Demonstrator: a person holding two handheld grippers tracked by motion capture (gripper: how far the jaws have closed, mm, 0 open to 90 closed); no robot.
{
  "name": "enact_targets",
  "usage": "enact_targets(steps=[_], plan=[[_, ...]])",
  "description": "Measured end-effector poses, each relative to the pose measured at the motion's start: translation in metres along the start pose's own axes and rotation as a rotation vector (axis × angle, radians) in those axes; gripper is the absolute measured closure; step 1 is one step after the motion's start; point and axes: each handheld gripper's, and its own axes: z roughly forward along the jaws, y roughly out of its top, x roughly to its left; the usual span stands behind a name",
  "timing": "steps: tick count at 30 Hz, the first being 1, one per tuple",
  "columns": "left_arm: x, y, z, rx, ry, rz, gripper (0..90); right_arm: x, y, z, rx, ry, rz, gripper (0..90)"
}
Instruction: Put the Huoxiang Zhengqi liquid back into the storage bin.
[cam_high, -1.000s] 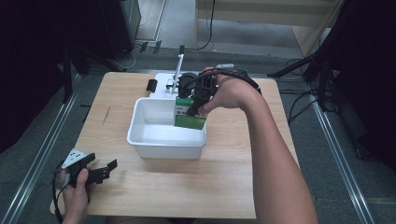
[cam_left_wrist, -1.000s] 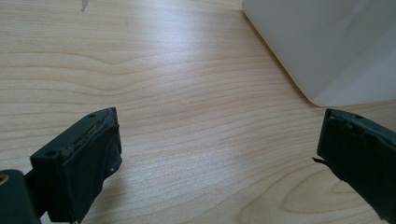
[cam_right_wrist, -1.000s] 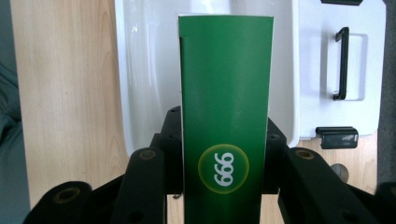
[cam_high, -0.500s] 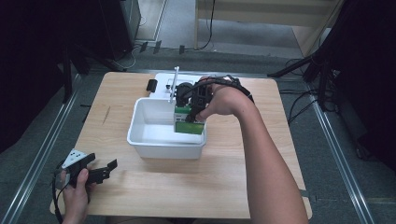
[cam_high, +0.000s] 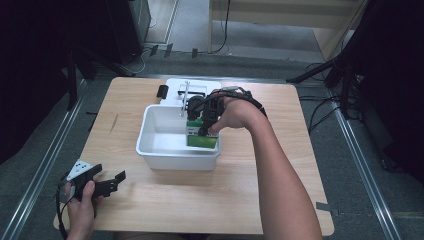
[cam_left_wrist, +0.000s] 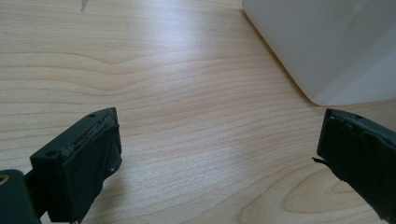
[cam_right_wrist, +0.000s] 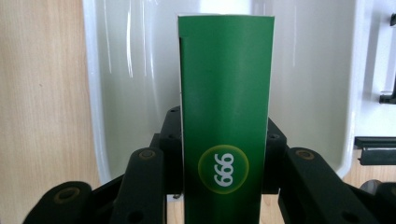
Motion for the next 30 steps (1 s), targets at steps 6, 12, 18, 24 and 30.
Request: enact_targets(steps=[6, 12, 18, 24, 30], plan=[[0.0, 0.0, 0.0, -0.003, 0.001, 0.001, 0.8, -0.001, -0.002, 0.012, -0.006, 0.008, 0.001, 64.3], [0.0, 0.0, 0.0, -0.004, 0.002, 0.001, 0.7, 0.0, -0.001, 0.022, 0.011, 0.007, -0.009, 64.1], [0.0, 0.0, 0.0, -0.004, 0.001, 0.001, 0.8, 0.002, 0.0, 0.031, 0.029, 0.007, -0.022, 64.0], [-0.001, 0.0, 0.0, -0.004, 0.001, 0.001, 0.7, 0.002, 0.0, 0.039, 0.039, 0.011, -0.019, 63.7], [-0.001, 0.0, 0.0, -0.003, 0.001, 0.001, 0.8, 0.003, 0.001, 0.045, 0.056, 0.015, -0.022, 63.0]])
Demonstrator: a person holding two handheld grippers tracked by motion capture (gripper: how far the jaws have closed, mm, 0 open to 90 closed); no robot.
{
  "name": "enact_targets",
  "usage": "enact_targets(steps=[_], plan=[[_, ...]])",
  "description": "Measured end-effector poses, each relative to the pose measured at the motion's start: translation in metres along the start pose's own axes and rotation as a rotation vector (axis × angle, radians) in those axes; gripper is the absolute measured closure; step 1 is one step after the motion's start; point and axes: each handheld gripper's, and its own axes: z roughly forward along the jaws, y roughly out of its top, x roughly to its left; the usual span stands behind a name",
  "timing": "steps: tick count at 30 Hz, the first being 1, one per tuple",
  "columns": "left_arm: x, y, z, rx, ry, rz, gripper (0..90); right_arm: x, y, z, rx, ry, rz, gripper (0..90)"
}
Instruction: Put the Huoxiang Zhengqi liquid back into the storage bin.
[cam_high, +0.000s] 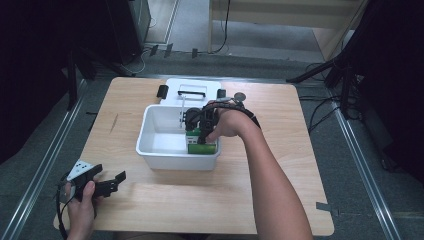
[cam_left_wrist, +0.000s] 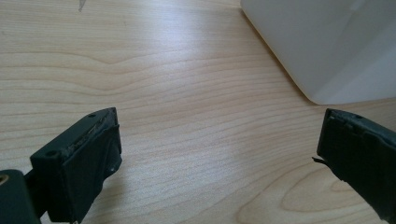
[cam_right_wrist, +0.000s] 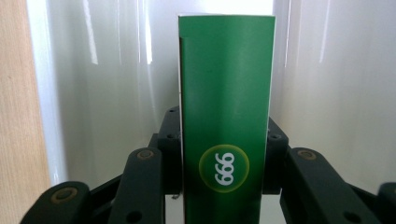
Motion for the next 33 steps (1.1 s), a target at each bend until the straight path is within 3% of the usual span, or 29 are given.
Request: enact_targets(steps=[10, 23, 24, 33], plan=[[0.0, 0.0, 0.0, 0.003, -0.003, 0.0, 0.8, 0.0, -0.002, -0.003, -0.008, 0.003, 0.029, 60.2], [0.0, 0.0, 0.0, 0.003, 0.0, 0.003, 0.8, 0.002, -0.013, -0.019, -0.034, 0.011, 0.108, 40.7], [0.0, 0.0, 0.0, 0.003, 0.0, 0.003, 0.8, 0.001, -0.013, -0.021, -0.044, 0.005, 0.094, 39.7], [0.0, 0.0, 0.0, 0.005, 0.0, 0.008, 0.7, 0.0, -0.021, -0.044, -0.089, -0.039, 0.139, 36.0]])
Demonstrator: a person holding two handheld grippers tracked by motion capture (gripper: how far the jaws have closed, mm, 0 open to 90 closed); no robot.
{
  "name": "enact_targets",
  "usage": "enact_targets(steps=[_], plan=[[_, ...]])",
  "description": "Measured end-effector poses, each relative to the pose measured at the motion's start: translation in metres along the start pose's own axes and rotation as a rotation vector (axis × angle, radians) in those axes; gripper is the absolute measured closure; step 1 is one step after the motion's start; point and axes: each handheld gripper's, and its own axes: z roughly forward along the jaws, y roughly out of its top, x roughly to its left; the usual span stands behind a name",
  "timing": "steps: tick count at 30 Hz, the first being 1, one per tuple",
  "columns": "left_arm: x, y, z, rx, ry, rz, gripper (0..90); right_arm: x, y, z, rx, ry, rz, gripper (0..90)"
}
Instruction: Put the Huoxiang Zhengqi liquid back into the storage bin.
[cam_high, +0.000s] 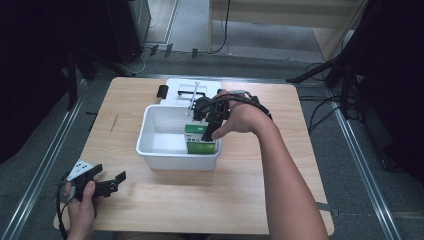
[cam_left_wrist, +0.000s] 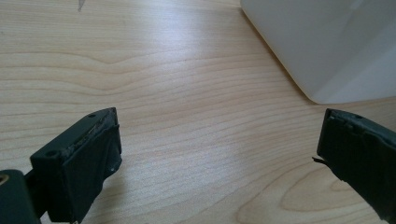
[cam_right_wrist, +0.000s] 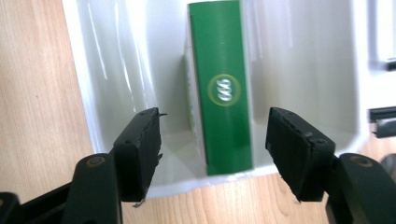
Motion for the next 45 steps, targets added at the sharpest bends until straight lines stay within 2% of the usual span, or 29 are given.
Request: enact_targets(steps=[7, 12, 18, 26, 30, 32, 36, 42, 45], plan=[[0.0, 0.0, 0.0, 0.0, 0.0, 0.003, 0.8, -0.003, -0.011, -0.018, -0.053, -0.02, 0.049, 34.0], [0.0, 0.0, 0.0, 0.001, 0.001, 0.002, 0.8, -0.006, -0.021, -0.028, -0.054, -0.044, 0.111, 34.0], [0.0, 0.0, 0.0, -0.001, 0.002, 0.003, 0.8, -0.006, -0.034, -0.038, -0.083, -0.055, 0.133, 32.9], [0.0, 0.0, 0.0, -0.001, 0.002, 0.004, 0.7, -0.008, -0.057, -0.04, -0.086, -0.065, 0.176, 32.4], [0.0, 0.0, 0.0, -0.001, 0.003, 0.004, 0.8, -0.01, -0.07, -0.038, -0.088, -0.068, 0.221, 32.2], [0.0, 0.0, 0.0, 0.0, 0.003, 0.003, 0.8, -0.012, -0.077, -0.036, -0.092, -0.075, 0.253, 30.6], [0.0, 0.0, 0.0, 0.0, 0.003, 0.004, 0.7, -0.016, -0.09, -0.035, -0.115, -0.106, 0.349, 29.0], [0.0, 0.0, 0.0, -0.002, 0.003, 0.003, 0.7, -0.016, -0.107, -0.035, -0.153, -0.158, 0.537, 24.7], [0.0, 0.0, 0.0, -0.002, 0.003, 0.003, 0.8, -0.016, -0.117, -0.035, -0.187, -0.184, 0.599, 19.6]])
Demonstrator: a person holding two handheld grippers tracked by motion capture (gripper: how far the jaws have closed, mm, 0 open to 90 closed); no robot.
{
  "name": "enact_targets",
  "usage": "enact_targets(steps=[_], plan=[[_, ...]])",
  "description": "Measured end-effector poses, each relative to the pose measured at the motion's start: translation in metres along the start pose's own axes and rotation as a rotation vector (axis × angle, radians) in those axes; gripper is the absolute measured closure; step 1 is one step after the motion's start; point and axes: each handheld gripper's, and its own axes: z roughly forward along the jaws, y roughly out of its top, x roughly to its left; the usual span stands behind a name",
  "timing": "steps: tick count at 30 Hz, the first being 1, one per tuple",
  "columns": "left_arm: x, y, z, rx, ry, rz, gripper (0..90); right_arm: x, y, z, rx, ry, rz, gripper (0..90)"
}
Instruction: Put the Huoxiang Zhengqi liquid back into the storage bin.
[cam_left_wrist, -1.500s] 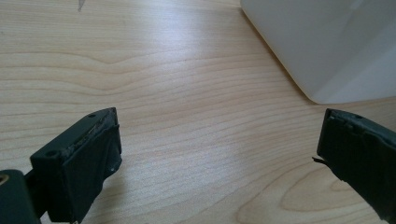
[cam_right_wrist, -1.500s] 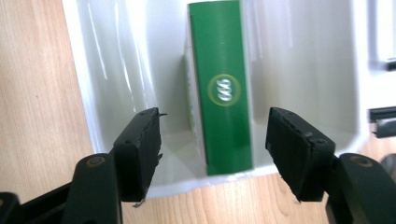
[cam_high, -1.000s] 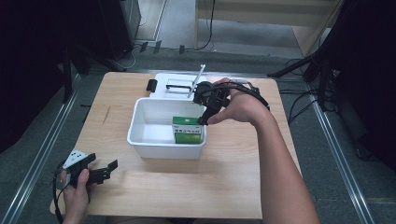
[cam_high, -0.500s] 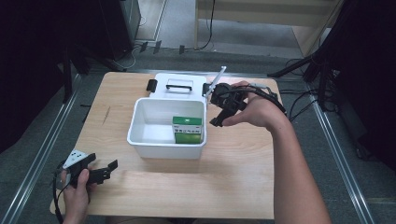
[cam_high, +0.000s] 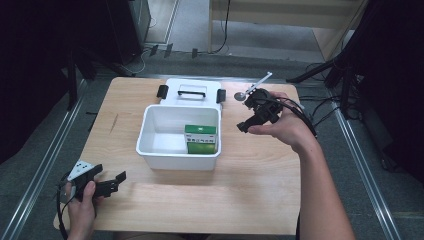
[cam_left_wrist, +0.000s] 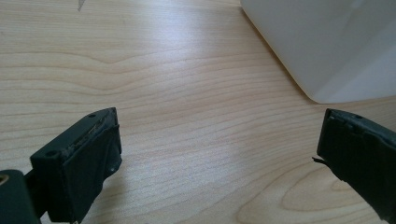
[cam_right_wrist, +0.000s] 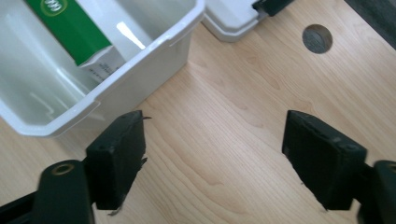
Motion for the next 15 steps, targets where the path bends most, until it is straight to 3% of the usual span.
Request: enact_targets(steps=[4, 6, 15], plan=[[0.0, 0.0, 0.0, 0.002, 0.0, 0.001, 0.8, -0.005, -0.012, 0.001, -0.044, -0.021, 0.083, 12.0], [0.0, 0.0, 0.0, 0.004, 0.0, 0.003, 0.8, -0.007, -0.019, 0.002, -0.072, -0.023, 0.102, 1.1], [0.0, 0.0, 0.0, 0.003, 0.0, 0.002, 0.7, -0.008, -0.055, 0.01, -0.245, -0.073, 0.151, 0.0]])
